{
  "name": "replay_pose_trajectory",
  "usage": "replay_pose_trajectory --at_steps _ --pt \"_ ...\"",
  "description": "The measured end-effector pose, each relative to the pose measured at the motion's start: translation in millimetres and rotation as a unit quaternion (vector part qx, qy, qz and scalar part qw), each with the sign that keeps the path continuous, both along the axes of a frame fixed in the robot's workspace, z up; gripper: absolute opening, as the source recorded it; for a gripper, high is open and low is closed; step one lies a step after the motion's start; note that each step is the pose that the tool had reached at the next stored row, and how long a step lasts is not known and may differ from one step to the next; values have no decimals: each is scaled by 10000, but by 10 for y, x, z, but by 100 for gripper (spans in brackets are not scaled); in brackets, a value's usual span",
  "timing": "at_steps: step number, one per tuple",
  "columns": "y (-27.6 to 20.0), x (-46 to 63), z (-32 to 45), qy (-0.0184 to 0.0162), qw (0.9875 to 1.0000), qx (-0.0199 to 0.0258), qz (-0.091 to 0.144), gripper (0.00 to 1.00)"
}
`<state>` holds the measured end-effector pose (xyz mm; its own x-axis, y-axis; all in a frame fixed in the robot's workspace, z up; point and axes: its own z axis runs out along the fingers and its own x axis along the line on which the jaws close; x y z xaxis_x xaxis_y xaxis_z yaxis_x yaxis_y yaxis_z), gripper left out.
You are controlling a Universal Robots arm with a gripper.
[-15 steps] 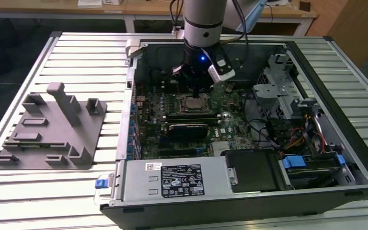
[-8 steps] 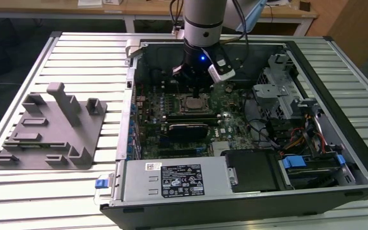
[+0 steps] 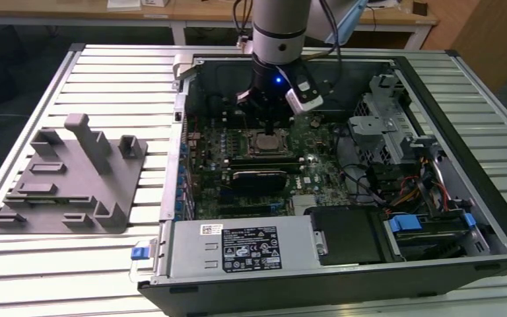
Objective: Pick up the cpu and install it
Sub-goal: 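Install the first cpu locking lever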
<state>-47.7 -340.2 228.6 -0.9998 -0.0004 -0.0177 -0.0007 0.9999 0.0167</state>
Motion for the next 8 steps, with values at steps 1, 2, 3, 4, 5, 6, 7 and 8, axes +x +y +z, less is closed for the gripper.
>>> replay_pose_trajectory --at_steps 1,2,3,4,5,6,7,8 --pt "0 -12 0 0 10000 0 0 11" --pt "-1 -29 0 0 10000 0 0 11" --pt "0 -49 0 0 10000 1 0 11" --pt "0 -71 -1 -1 10000 1 0 11" --pt "0 -95 0 0 10000 1 0 11" --pt "0 -120 -1 -1 10000 1 0 11" --pt "0 -146 -1 -1 10000 1 0 11" --pt "0 -172 0 -1 10000 0 0 11"
